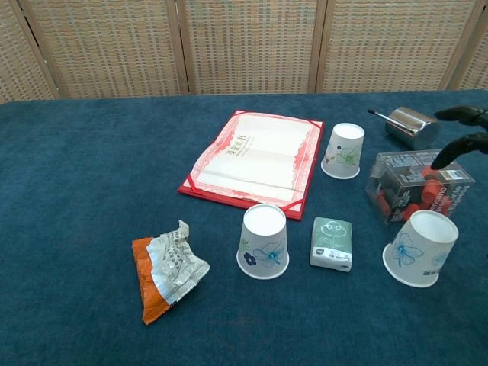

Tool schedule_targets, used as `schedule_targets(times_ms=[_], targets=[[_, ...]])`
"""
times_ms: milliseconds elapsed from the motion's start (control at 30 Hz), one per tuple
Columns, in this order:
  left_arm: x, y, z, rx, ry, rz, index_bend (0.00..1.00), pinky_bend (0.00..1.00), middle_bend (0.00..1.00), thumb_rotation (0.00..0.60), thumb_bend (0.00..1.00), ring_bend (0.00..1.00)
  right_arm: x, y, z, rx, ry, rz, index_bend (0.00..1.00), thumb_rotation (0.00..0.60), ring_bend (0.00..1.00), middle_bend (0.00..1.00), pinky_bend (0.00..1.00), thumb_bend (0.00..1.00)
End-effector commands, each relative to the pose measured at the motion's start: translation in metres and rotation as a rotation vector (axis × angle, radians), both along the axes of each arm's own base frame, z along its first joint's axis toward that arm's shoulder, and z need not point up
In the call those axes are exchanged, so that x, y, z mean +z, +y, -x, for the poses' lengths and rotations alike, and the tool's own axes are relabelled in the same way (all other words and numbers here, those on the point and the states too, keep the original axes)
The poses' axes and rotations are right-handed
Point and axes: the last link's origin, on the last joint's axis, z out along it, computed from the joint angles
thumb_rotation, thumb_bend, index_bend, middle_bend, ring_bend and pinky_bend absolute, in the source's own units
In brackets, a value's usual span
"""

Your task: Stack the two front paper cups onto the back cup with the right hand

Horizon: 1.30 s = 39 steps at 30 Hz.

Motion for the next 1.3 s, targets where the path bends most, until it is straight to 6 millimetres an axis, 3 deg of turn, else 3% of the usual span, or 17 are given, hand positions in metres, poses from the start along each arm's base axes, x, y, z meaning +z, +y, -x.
schedule_targets(times_ms=[33, 267, 433, 1300], targets=[[0.000, 0.000, 0.000, 0.000, -0.001, 0.002, 0.00, 0.00, 0.00, 0.600, 0.15, 0.00, -0.009, -0.011, -0.011, -0.019, -0.002, -0.049, 0.30, 0.600, 0.00, 0.00, 0.00, 0.09], [0.000, 0.000, 0.001, 0.001, -0.002, 0.003, 0.00, 0.00, 0.00, 0.600, 0.15, 0.00, -0.023, -0.031, -0.016, -0.047, 0.042, -0.077, 0.30, 0.600, 0.00, 0.00, 0.00, 0.09], [0.000, 0.001, 0.001, 0.006, -0.002, 0.006, 0.00, 0.00, 0.00, 0.600, 0.15, 0.00, -0.023, -0.039, -0.014, -0.086, 0.067, -0.066, 0.30, 0.600, 0.00, 0.00, 0.00, 0.09], [-0.002, 0.000, 0.000, -0.001, -0.004, 0.011, 0.00, 0.00, 0.00, 0.600, 0.15, 0.00, -0.028, -0.051, -0.004, -0.222, 0.138, -0.108, 0.35, 0.600, 0.00, 0.02, 0.00, 0.09]])
